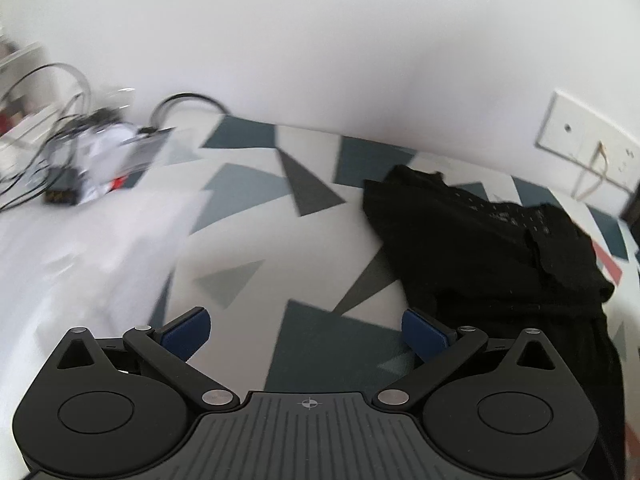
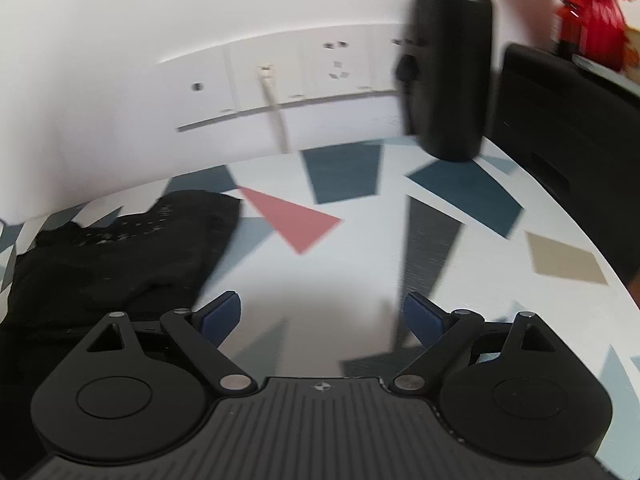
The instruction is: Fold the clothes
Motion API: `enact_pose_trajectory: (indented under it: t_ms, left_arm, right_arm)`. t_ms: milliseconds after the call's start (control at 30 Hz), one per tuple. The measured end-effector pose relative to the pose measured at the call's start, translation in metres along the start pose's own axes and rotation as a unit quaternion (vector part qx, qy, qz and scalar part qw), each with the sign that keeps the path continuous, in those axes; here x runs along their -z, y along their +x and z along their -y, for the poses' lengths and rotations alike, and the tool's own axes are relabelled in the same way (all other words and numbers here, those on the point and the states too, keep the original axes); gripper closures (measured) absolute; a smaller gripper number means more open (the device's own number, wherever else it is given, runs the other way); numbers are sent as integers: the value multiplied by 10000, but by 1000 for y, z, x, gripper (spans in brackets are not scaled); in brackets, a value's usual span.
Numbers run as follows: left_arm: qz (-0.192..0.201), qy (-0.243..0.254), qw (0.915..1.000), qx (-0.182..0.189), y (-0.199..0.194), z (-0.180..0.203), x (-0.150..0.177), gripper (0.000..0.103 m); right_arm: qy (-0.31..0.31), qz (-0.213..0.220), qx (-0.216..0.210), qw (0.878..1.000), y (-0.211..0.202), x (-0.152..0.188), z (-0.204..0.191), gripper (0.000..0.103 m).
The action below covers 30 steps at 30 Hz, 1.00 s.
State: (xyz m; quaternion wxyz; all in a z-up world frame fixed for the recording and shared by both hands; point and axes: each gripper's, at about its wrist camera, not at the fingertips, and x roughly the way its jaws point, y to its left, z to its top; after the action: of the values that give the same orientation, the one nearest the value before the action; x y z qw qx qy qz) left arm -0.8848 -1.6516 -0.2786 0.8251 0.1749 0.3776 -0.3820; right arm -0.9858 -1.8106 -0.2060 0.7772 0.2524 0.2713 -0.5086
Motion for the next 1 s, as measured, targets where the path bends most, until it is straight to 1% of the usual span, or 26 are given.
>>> enact_pose_trajectory:
  t_ms: [133,233,333,433,567,700,933,1000]
  left_arm:
    - [147,-133,9998,-8,-20,-2,8,1]
    - [225,-65,9997,111,-32,0,14,1]
    - [321,115,9991,243,-42,0,19,1]
    - [420,204,9981,409,-54,-9,24,1]
    - [545,234,9965,591,-75,-36,36,1]
    - [527,240,9956,742,-96,-76,56,1]
    - [427,549,9950,721,-122,-139,92,1]
    - [483,654,9943,692,-131,-154,98,1]
  right_arm:
    - [192,15,-46,9998,-9,-2,13,13]
    - [315,128,-78,9994,-26,0,17,13]
    - [383,236,-64,9990,-47,8,18,12]
    - [390,317,146,9986,-67,21,17,12]
    - [535,406,514,9964,-101,44,13,12]
    - [591,571,832,9931,-143,73,3,9]
    - [578,788,1250,9873,-217,134,-10,4]
    - [609,816,1431,9845,-234,148,-8,4]
